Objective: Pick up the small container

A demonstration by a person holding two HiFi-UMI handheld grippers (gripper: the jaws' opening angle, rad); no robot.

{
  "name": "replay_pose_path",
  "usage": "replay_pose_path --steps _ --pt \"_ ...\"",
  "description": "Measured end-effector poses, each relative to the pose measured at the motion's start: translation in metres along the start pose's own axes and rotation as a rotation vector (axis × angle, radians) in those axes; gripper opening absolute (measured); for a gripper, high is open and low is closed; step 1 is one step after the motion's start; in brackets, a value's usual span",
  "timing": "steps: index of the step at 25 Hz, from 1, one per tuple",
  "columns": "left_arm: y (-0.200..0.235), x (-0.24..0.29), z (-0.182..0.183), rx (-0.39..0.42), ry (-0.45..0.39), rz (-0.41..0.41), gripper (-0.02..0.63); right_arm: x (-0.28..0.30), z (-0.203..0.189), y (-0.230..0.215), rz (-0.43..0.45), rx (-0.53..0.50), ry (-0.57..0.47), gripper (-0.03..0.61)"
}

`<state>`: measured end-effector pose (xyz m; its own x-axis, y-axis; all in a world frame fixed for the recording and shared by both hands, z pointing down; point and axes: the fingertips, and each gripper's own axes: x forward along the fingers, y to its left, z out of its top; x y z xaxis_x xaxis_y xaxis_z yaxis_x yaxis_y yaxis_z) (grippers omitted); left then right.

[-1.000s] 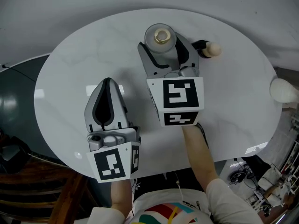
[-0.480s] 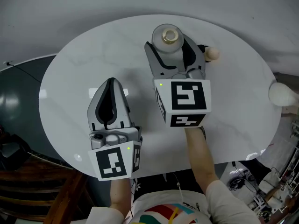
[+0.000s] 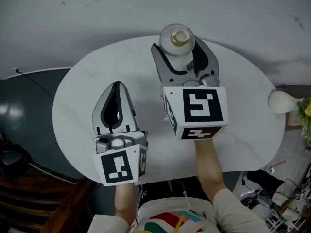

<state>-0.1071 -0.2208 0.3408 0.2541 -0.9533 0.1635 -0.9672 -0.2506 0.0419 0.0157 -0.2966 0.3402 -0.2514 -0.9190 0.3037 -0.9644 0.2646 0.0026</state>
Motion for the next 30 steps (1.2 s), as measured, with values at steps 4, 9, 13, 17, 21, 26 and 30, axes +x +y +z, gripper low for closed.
replay_pose_path --steps 4,9,13,17,21,26,30 --pt "-0.007 -0.014 0.037 -0.002 -0.051 0.004 0.018 -0.026 0.045 0.002 0.007 -0.019 -0.062 0.333" --pt "-0.015 -0.036 0.087 0.014 -0.138 0.015 0.018 -0.07 0.097 0.004 0.02 0.009 -0.156 0.333" --pt "-0.021 -0.062 0.118 0.024 -0.151 0.026 0.018 -0.114 0.123 0.012 0.026 0.021 -0.204 0.333" --pt "-0.027 -0.089 0.15 0.052 -0.2 0.038 0.018 -0.159 0.144 0.015 0.053 0.035 -0.275 0.333" --pt "-0.03 -0.122 0.157 0.058 -0.209 0.058 0.018 -0.206 0.147 0.018 0.039 0.008 -0.321 0.333" --pt "-0.038 -0.155 0.168 0.085 -0.257 0.059 0.018 -0.256 0.146 0.021 0.015 -0.026 -0.364 0.334" --pt "-0.046 -0.181 0.175 0.11 -0.292 0.057 0.018 -0.285 0.141 0.03 0.036 -0.058 -0.373 0.334"
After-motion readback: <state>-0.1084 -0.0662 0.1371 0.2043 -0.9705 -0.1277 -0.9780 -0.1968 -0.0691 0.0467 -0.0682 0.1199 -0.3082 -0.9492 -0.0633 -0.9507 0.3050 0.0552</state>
